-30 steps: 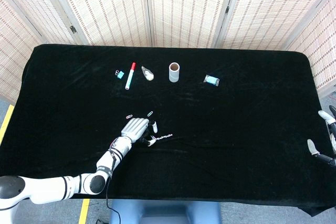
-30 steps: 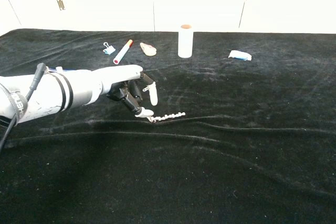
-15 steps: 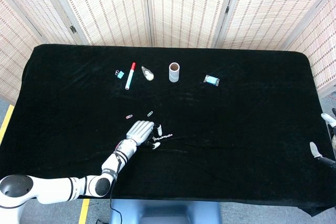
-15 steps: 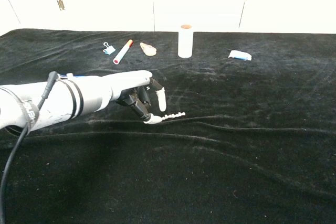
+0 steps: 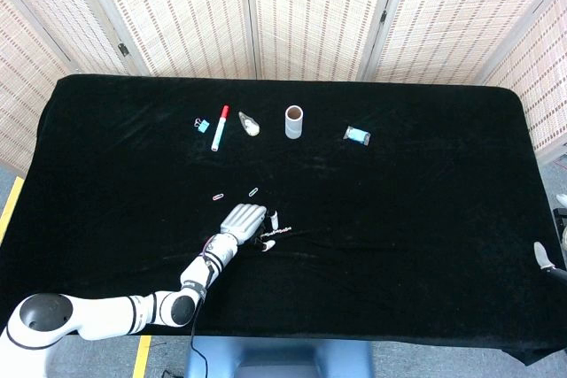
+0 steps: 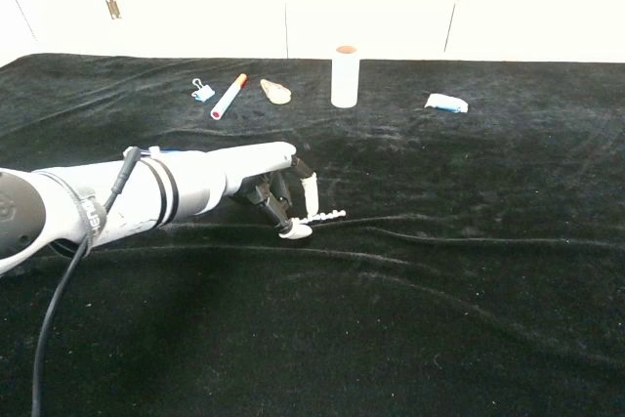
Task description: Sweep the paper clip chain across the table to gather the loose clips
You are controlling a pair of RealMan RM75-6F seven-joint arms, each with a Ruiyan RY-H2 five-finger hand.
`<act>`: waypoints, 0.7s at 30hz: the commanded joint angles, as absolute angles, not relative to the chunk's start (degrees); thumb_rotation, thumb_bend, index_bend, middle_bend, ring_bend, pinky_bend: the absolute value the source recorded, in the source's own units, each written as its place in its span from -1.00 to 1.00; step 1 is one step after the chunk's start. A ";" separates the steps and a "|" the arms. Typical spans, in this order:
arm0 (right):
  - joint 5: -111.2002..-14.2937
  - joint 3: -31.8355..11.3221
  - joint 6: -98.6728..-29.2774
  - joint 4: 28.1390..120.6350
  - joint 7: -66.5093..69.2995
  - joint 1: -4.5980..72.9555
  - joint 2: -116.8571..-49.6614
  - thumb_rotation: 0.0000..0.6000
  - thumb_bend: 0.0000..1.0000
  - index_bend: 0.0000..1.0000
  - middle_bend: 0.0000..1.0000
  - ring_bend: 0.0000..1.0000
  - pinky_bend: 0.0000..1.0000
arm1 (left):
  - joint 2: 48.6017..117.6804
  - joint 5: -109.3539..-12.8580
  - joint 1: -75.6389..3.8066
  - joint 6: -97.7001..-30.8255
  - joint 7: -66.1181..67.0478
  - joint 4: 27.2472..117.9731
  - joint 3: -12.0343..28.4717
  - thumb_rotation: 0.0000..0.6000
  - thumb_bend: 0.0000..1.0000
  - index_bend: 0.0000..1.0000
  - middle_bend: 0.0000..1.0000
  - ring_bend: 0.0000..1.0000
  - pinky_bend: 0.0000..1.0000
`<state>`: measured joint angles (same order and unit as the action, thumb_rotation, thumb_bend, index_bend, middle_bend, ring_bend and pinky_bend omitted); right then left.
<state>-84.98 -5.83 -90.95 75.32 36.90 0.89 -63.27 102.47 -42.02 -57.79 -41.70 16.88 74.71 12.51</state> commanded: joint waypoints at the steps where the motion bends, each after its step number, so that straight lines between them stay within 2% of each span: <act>1: -84.97 -5.91 -90.99 75.16 37.10 0.77 -63.27 1.00 -0.18 -0.77 -1.00 -1.00 -1.00 | 102.99 -41.93 -58.07 -41.31 16.63 73.74 12.50 1.00 -0.32 -0.07 0.92 1.00 1.00; 21: -85.37 -6.26 -90.18 74.89 37.04 0.97 -63.38 1.00 -0.18 -0.77 -1.00 -1.00 -1.00 | 103.17 -41.78 -58.16 -40.82 15.65 72.87 12.47 1.00 -0.31 -0.07 0.92 1.00 1.00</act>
<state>-85.37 -6.26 -90.17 74.89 37.04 0.97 -63.38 103.11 -41.85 -58.13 -40.96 15.70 72.98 12.53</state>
